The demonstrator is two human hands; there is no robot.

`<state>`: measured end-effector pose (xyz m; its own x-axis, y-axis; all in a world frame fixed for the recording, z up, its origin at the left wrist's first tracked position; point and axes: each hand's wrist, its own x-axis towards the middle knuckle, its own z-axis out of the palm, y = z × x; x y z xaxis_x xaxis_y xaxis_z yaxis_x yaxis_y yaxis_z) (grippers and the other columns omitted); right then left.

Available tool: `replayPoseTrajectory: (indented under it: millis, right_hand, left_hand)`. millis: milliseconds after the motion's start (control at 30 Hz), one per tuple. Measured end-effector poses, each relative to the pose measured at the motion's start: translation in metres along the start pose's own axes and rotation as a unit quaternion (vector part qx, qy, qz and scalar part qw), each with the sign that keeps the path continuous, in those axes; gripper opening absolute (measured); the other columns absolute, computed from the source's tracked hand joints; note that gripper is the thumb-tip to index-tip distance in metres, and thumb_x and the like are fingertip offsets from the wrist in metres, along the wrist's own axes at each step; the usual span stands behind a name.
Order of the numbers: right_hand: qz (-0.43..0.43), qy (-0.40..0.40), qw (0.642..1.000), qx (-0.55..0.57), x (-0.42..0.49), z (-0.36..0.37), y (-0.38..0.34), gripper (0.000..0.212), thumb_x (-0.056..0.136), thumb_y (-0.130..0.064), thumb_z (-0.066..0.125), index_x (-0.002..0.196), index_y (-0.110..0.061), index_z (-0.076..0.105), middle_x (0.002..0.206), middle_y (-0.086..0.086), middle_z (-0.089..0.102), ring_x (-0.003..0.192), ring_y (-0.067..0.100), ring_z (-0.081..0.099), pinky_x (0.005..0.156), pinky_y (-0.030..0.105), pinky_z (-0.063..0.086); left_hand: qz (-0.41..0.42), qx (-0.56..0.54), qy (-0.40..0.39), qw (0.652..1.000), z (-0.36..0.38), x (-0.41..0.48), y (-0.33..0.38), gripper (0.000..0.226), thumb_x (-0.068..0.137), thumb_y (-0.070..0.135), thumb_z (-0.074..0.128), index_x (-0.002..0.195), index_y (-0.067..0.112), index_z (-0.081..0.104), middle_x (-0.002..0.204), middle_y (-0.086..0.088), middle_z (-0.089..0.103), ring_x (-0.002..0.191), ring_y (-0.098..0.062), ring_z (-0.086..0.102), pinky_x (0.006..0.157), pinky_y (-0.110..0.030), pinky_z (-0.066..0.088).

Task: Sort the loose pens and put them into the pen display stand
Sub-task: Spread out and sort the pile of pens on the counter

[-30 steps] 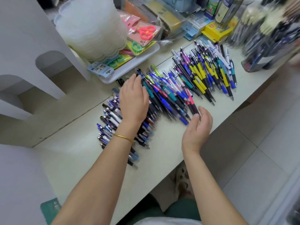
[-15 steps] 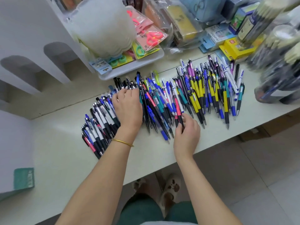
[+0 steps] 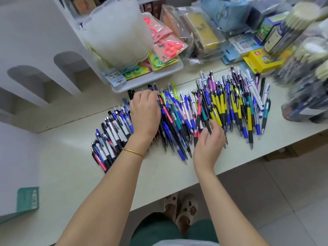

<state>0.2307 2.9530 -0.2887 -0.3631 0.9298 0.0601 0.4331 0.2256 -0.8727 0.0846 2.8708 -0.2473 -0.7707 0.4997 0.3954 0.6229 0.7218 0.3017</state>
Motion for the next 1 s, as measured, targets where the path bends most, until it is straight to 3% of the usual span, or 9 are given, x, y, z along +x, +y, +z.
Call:
replayPoseTrajectory:
  millis: [100, 200, 300, 400, 500, 600, 833, 933, 1000]
  right_hand:
    - [0.032, 0.017, 0.998, 0.048, -0.022, 0.004, 0.004, 0.036, 0.101, -0.017, 0.038, 0.136, -0.008, 0.045, 0.139, 0.004, 0.047, 0.132, 0.015, 0.039, 0.11, 0.031, 0.035]
    - [0.023, 0.028, 0.998, 0.059, -0.029, 0.014, 0.006, 0.044, 0.099, -0.026, 0.032, 0.137, -0.007, 0.044, 0.145, 0.005, 0.042, 0.138, 0.016, 0.034, 0.114, 0.036, 0.032]
    - [0.025, 0.044, 0.997, 0.051, -0.018, 0.025, 0.007, 0.048, 0.098, -0.031, 0.029, 0.135, -0.007, 0.048, 0.142, 0.005, 0.046, 0.136, 0.017, 0.036, 0.111, 0.041, 0.035]
    - [0.018, 0.067, 0.997, 0.028, -0.005, 0.033, 0.006, 0.044, 0.098, -0.029, 0.031, 0.128, -0.008, 0.056, 0.132, 0.003, 0.054, 0.128, 0.015, 0.043, 0.107, 0.04, 0.039]
    - [-0.001, 0.086, 0.996, 0.01, 0.007, 0.04, 0.005, 0.043, 0.097, -0.028, 0.032, 0.117, -0.006, 0.063, 0.122, 0.003, 0.059, 0.118, 0.011, 0.046, 0.101, 0.035, 0.042]
    - [-0.031, 0.098, 0.994, -0.028, 0.016, 0.044, 0.004, 0.04, 0.097, -0.025, 0.034, 0.11, -0.007, 0.067, 0.111, 0.002, 0.064, 0.109, 0.013, 0.05, 0.095, 0.025, 0.038]
    - [-0.077, 0.107, 0.99, -0.047, 0.038, 0.049, -0.004, 0.041, 0.096, -0.022, 0.034, 0.085, -0.006, 0.07, 0.101, 0.004, 0.068, 0.103, 0.021, 0.055, 0.089, 0.032, 0.043]
    - [-0.083, 0.132, 0.987, -0.031, 0.047, 0.026, -0.007, 0.038, 0.097, -0.022, 0.035, 0.09, -0.007, 0.069, 0.1, 0.003, 0.067, 0.101, 0.017, 0.053, 0.088, 0.022, 0.039]
    - [-0.062, 0.159, 0.985, -0.028, 0.062, 0.003, -0.004, 0.037, 0.097, -0.023, 0.034, 0.097, -0.008, 0.068, 0.101, 0.002, 0.066, 0.101, 0.015, 0.052, 0.089, 0.024, 0.039]
  left_hand:
    - [0.072, -0.037, -0.07, 0.994, 0.01, 0.022, 0.011, 0.032, 0.086, -0.002, 0.054, 0.116, 0.001, 0.063, 0.116, -0.016, 0.064, 0.111, -0.035, 0.055, 0.092, -0.044, 0.045]
    - [0.085, -0.05, -0.21, 0.973, 0.021, 0.045, 0.028, 0.036, 0.096, 0.008, 0.044, 0.13, -0.003, 0.051, 0.134, -0.02, 0.052, 0.125, -0.034, 0.045, 0.106, -0.044, 0.036]
    - [0.083, -0.02, -0.296, 0.951, 0.038, 0.066, 0.037, 0.044, 0.102, 0.023, 0.035, 0.139, 0.0, 0.039, 0.145, -0.022, 0.037, 0.133, -0.032, 0.035, 0.109, -0.04, 0.026]
    - [0.086, 0.03, -0.338, 0.937, 0.06, 0.082, 0.036, 0.052, 0.102, 0.034, 0.029, 0.145, 0.005, 0.029, 0.145, -0.024, 0.035, 0.13, -0.037, 0.036, 0.107, -0.045, 0.03]
    - [0.055, 0.045, -0.354, 0.933, 0.071, 0.087, 0.034, 0.055, 0.102, 0.037, 0.026, 0.146, 0.005, 0.026, 0.14, -0.024, 0.039, 0.125, -0.038, 0.039, 0.101, -0.046, 0.033]
    - [0.045, 0.024, -0.35, 0.935, 0.073, 0.087, 0.032, 0.047, 0.102, 0.033, 0.027, 0.133, 0.0, 0.041, 0.131, -0.024, 0.044, 0.12, -0.037, 0.04, 0.097, -0.045, 0.036]
    - [0.045, 0.019, -0.316, 0.948, 0.067, 0.081, 0.037, 0.036, 0.101, 0.027, 0.028, 0.113, 0.0, 0.05, 0.116, -0.02, 0.054, 0.108, -0.036, 0.048, 0.087, -0.045, 0.042]
    - [0.052, -0.022, -0.283, 0.958, 0.069, 0.085, 0.055, 0.035, 0.1, 0.026, 0.033, 0.118, -0.001, 0.047, 0.121, -0.02, 0.05, 0.113, -0.035, 0.045, 0.092, -0.046, 0.04]
    - [0.081, -0.075, -0.273, 0.956, 0.072, 0.086, 0.077, 0.039, 0.1, 0.026, 0.036, 0.128, -0.001, 0.043, 0.137, -0.023, 0.042, 0.127, -0.035, 0.037, 0.104, -0.045, 0.034]
